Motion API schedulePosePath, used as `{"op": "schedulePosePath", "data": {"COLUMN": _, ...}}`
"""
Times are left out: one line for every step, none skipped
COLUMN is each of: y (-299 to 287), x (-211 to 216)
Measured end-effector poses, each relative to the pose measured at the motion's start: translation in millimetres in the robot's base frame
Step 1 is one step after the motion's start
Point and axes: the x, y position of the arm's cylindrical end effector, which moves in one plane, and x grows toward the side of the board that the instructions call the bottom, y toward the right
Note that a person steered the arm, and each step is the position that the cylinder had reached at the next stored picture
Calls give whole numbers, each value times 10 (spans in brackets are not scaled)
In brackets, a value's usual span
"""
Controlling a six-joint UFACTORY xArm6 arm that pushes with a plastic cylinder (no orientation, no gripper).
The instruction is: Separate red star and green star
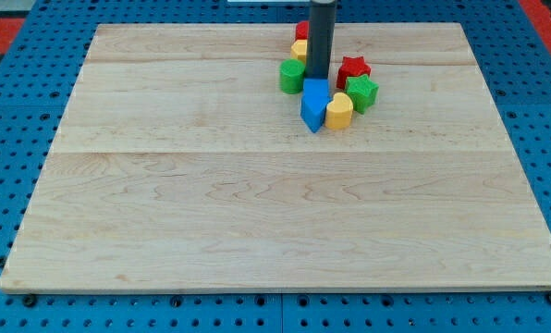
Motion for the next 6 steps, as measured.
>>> {"op": "schedulePosePath", "data": {"y": 161, "x": -142}}
{"op": "schedulePosePath", "data": {"y": 159, "x": -546}}
{"op": "schedulePosePath", "data": {"y": 574, "x": -727}}
{"op": "schedulePosePath", "data": {"y": 849, "x": -325}}
{"op": "schedulePosePath", "data": {"y": 269, "x": 77}}
{"op": "schedulePosePath", "data": {"y": -46, "x": 383}}
